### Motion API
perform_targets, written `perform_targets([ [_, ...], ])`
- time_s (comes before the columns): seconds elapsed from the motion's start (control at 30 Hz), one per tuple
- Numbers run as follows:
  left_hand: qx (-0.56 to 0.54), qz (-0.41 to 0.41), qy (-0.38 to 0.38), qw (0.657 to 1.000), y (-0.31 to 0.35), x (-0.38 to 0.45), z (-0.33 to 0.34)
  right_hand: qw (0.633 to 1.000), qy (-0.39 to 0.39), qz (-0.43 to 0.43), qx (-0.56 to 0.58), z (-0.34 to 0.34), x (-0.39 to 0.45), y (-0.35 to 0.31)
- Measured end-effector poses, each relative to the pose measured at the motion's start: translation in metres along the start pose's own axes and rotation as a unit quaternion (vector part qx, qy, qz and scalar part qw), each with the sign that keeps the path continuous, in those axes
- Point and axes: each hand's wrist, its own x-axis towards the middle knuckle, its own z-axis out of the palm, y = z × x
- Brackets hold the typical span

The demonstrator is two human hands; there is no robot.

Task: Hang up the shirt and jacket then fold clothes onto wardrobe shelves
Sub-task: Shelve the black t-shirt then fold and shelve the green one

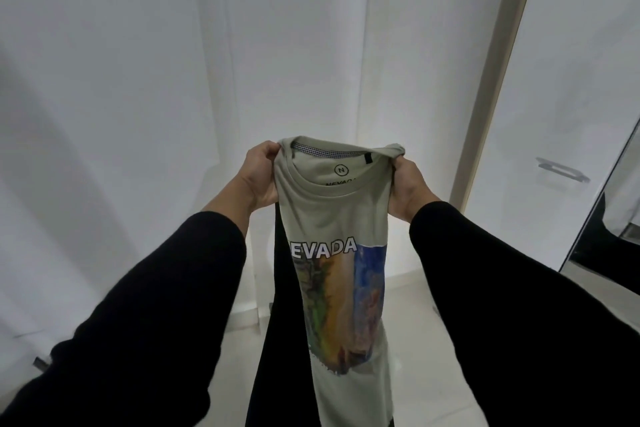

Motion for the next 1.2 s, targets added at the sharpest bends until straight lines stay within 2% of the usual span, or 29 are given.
perform_targets([
  [0.23, 0.038, -0.030, 0.018, 0.999, -0.002, -0.001, -0.018, 0.991, -0.110, 0.047, -0.059, -0.001, -0.003, 0.001],
  [0.43, 0.079, -0.043, 0.040, 0.995, -0.012, 0.018, -0.031, 0.994, -0.087, 0.045, -0.044, -0.011, 0.024, 0.028],
  [0.67, 0.097, -0.041, 0.082, 0.991, -0.019, 0.074, -0.051, 0.998, -0.032, 0.028, -0.043, -0.017, 0.100, 0.042],
  [0.97, 0.100, -0.010, 0.132, 0.986, 0.002, 0.164, -0.063, 0.997, -0.056, 0.037, -0.040, 0.004, 0.205, 0.019],
  [1.2, 0.105, -0.023, 0.145, 0.984, -0.005, 0.181, -0.072, 0.995, -0.073, 0.050, -0.039, 0.000, 0.217, 0.022],
])
